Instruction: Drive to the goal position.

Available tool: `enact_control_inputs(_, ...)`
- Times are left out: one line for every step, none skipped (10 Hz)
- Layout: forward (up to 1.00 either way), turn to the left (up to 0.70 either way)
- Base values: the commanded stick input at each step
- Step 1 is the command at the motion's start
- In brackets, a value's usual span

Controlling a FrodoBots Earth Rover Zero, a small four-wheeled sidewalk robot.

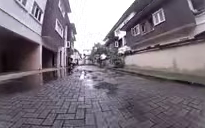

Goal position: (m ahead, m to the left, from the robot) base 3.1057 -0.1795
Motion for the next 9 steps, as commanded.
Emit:
enact_control_inputs(0.70,0.00)
enact_control_inputs(0.70,0.00)
enact_control_inputs(0.70,0.00)
enact_control_inputs(0.70,0.00)
enact_control_inputs(0.70,0.00)
enact_control_inputs(0.70,0.00)
enact_control_inputs(0.70,0.00)
enact_control_inputs(0.70,0.00)
enact_control_inputs(0.70,0.00)
